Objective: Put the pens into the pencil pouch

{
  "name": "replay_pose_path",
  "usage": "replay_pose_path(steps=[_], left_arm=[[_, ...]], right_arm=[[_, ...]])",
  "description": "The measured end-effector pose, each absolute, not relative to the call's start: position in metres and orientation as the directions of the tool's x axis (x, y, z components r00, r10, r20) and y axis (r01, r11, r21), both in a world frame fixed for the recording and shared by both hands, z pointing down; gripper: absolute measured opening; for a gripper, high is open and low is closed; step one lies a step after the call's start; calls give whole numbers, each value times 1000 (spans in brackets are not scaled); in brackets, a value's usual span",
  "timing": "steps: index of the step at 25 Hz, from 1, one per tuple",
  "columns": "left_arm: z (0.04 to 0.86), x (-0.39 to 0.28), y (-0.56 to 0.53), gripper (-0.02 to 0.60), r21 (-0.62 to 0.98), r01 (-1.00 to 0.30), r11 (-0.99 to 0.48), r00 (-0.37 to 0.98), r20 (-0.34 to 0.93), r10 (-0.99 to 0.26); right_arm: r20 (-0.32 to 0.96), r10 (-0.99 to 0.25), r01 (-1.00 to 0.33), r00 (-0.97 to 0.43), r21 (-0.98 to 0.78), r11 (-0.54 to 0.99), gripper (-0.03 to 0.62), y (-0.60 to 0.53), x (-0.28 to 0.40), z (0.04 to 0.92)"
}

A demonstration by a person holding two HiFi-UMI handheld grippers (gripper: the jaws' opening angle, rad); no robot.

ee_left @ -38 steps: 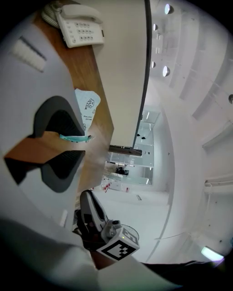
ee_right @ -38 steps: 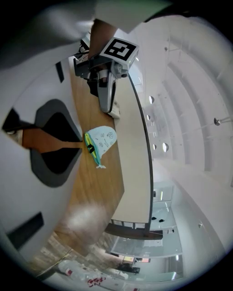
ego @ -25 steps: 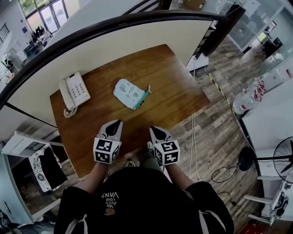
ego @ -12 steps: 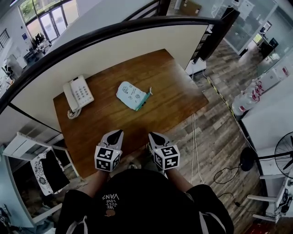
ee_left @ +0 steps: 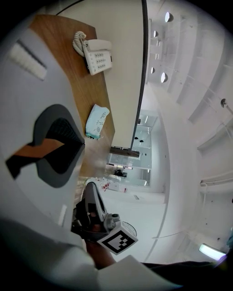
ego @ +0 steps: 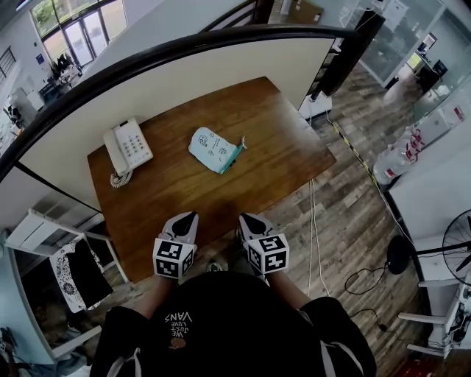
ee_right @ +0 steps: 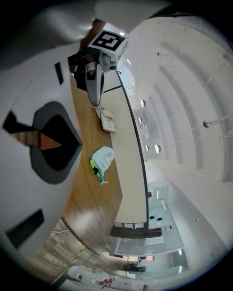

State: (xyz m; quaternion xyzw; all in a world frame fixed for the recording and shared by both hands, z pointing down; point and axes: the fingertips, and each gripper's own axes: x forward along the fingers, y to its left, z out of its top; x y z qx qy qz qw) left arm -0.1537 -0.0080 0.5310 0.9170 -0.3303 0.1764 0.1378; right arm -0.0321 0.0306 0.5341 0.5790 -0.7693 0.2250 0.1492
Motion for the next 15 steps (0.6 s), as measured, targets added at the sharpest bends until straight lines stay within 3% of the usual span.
replay_pose_path(steps=[15], left_arm=[[537, -148, -3, 11, 123, -637, -761, 726, 427, -539]], right_arm=[[503, -814, -957, -291, -169, 237, 12, 35, -29, 539]])
